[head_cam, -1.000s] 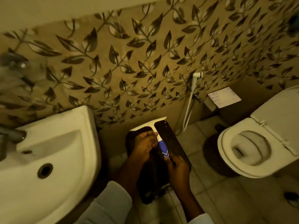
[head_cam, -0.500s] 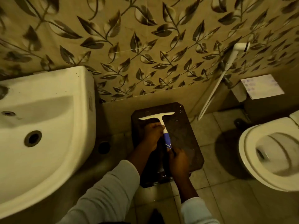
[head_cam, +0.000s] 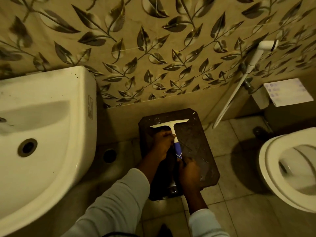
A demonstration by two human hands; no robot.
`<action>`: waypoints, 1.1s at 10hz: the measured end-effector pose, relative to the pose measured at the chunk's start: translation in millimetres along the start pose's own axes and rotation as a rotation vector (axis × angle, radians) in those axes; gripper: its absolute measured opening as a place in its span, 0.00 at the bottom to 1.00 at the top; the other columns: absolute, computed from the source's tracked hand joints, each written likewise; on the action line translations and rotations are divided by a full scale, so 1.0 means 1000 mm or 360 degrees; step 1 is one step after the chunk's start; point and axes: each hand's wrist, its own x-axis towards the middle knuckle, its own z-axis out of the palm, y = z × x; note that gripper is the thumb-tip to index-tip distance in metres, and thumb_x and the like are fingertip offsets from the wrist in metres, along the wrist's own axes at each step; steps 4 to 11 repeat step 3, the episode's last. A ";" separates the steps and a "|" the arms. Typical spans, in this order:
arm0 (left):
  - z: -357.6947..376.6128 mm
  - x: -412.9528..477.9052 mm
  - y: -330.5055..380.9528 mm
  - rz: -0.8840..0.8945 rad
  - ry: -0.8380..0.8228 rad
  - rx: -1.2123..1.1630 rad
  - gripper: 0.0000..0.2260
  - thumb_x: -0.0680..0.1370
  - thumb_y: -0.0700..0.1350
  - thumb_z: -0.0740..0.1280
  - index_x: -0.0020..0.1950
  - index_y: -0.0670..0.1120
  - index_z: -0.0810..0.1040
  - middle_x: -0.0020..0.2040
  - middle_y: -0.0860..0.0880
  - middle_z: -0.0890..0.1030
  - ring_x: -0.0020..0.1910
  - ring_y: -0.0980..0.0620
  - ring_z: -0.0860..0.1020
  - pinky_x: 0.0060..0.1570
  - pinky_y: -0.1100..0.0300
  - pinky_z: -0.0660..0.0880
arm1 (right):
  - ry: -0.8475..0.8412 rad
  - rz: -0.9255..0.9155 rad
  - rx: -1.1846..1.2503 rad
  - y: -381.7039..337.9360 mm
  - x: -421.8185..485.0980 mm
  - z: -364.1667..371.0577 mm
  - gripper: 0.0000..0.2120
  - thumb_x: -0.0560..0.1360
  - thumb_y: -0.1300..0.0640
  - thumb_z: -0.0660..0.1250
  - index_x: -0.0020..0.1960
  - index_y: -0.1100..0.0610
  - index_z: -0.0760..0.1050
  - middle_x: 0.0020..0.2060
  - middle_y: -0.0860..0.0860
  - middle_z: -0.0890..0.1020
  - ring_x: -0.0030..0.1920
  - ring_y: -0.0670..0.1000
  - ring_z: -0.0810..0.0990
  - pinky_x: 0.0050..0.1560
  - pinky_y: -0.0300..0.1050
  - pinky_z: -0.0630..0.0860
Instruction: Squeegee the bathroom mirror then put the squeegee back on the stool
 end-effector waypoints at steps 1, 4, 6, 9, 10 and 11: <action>0.000 0.002 -0.003 0.0024 0.0000 0.0019 0.12 0.80 0.36 0.73 0.63 0.40 0.83 0.58 0.40 0.85 0.58 0.41 0.84 0.62 0.43 0.82 | 0.0023 0.0006 0.0009 0.000 -0.002 0.002 0.10 0.81 0.56 0.63 0.54 0.59 0.81 0.47 0.56 0.83 0.44 0.56 0.81 0.44 0.47 0.75; 0.000 0.004 -0.011 0.0017 0.0058 0.0116 0.03 0.80 0.42 0.75 0.50 0.49 0.85 0.53 0.44 0.86 0.55 0.44 0.85 0.60 0.42 0.83 | 0.0034 0.0020 0.0027 0.001 -0.005 0.002 0.11 0.81 0.54 0.65 0.54 0.59 0.81 0.45 0.56 0.84 0.42 0.54 0.81 0.42 0.45 0.74; 0.000 0.004 -0.011 0.0017 0.0058 0.0116 0.03 0.80 0.42 0.75 0.50 0.49 0.85 0.53 0.44 0.86 0.55 0.44 0.85 0.60 0.42 0.83 | 0.0034 0.0020 0.0027 0.001 -0.005 0.002 0.11 0.81 0.54 0.65 0.54 0.59 0.81 0.45 0.56 0.84 0.42 0.54 0.81 0.42 0.45 0.74; 0.000 0.004 -0.011 0.0017 0.0058 0.0116 0.03 0.80 0.42 0.75 0.50 0.49 0.85 0.53 0.44 0.86 0.55 0.44 0.85 0.60 0.42 0.83 | 0.0034 0.0020 0.0027 0.001 -0.005 0.002 0.11 0.81 0.54 0.65 0.54 0.59 0.81 0.45 0.56 0.84 0.42 0.54 0.81 0.42 0.45 0.74; 0.000 0.004 -0.011 0.0017 0.0058 0.0116 0.03 0.80 0.42 0.75 0.50 0.49 0.85 0.53 0.44 0.86 0.55 0.44 0.85 0.60 0.42 0.83 | 0.0034 0.0020 0.0027 0.001 -0.005 0.002 0.11 0.81 0.54 0.65 0.54 0.59 0.81 0.45 0.56 0.84 0.42 0.54 0.81 0.42 0.45 0.74; 0.000 0.004 -0.011 0.0017 0.0058 0.0116 0.03 0.80 0.42 0.75 0.50 0.49 0.85 0.53 0.44 0.86 0.55 0.44 0.85 0.60 0.42 0.83 | 0.0034 0.0020 0.0027 0.001 -0.005 0.002 0.11 0.81 0.54 0.65 0.54 0.59 0.81 0.45 0.56 0.84 0.42 0.54 0.81 0.42 0.45 0.74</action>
